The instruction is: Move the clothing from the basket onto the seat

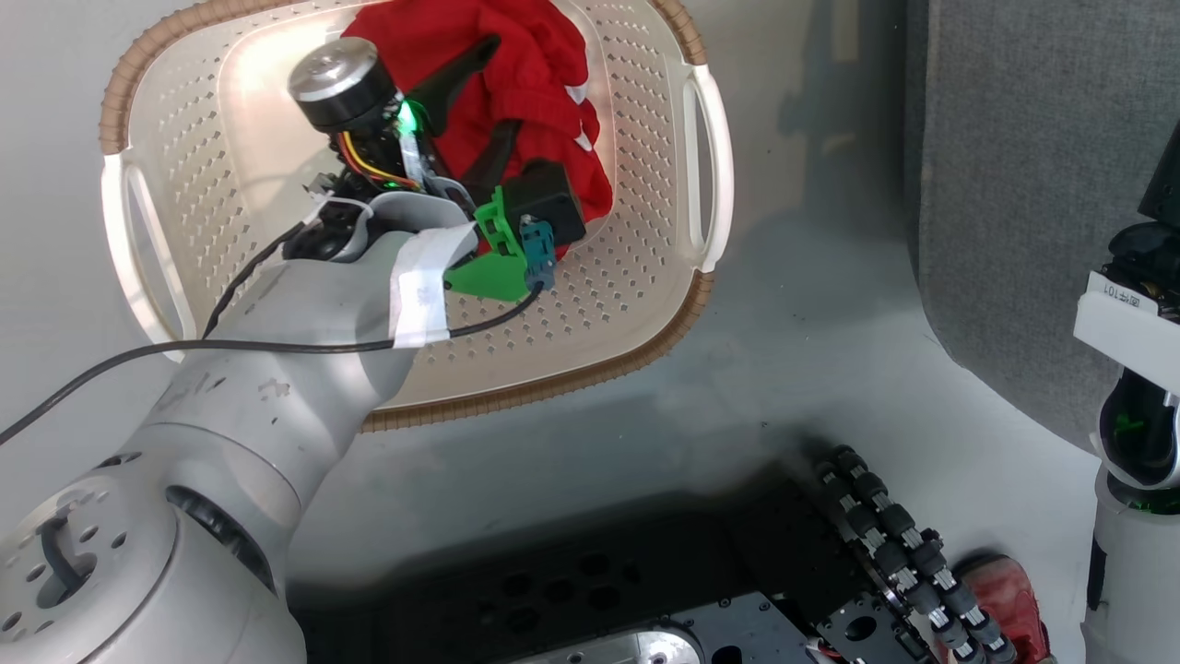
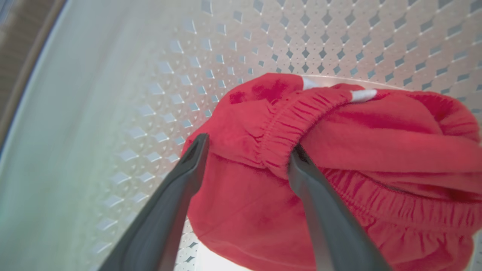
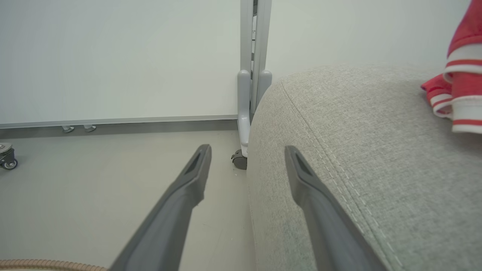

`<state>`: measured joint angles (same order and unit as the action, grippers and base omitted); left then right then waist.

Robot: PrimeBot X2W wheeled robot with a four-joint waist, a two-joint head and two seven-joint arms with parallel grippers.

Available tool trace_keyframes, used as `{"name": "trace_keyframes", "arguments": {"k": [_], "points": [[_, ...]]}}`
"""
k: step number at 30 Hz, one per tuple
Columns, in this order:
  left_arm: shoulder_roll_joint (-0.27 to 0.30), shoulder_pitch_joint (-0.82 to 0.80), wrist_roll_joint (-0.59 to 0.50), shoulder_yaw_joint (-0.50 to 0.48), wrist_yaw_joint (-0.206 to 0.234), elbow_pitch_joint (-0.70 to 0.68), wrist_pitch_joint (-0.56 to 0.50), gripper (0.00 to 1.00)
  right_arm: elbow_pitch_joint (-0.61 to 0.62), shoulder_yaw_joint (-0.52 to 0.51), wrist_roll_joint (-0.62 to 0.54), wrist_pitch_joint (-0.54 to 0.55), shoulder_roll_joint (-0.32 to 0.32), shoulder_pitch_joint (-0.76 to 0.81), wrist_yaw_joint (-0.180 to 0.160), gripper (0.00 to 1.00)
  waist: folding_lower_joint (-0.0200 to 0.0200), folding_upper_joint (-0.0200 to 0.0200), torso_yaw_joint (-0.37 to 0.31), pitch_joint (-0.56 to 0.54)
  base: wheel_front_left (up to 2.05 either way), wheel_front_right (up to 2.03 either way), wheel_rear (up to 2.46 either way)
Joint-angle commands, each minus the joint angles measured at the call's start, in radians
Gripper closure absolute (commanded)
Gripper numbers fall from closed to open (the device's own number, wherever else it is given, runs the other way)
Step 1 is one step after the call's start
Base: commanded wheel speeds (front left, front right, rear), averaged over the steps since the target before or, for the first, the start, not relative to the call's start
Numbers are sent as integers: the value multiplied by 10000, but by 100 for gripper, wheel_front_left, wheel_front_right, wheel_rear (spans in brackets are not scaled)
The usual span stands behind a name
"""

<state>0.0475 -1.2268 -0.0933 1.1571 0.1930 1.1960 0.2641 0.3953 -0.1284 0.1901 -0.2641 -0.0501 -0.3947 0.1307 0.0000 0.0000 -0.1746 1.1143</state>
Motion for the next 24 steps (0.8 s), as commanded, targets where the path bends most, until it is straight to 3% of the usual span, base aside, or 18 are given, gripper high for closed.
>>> {"name": "trace_keyframes", "arguments": {"k": [1,10,11,12,13,24], "points": [[53,-191,25,12,67,81,6,0,87,12,-43,-6,-5,64,0,0,0,0,-6,25,0,0,0],[234,-186,162,325,-357,-180,4,0,57,3,24,-6,-5,162,0,0,0,0,-68,32,0,0,0],[262,-159,196,341,-404,-205,6,12,42,3,38,-5,-5,165,0,0,0,0,-75,26,0,0,0],[288,-136,224,355,-432,-230,4,73,22,-7,62,-6,-5,164,0,0,0,0,-87,19,0,0,0],[286,-114,254,381,-502,-290,6,100,4,-12,84,-5,-5,157,0,0,0,0,-98,11,0,0,0],[583,120,852,146,-216,-1390,6,100,-233,-14,326,-4,-5,-283,0,0,0,0,-160,-114,0,0,0]]}}
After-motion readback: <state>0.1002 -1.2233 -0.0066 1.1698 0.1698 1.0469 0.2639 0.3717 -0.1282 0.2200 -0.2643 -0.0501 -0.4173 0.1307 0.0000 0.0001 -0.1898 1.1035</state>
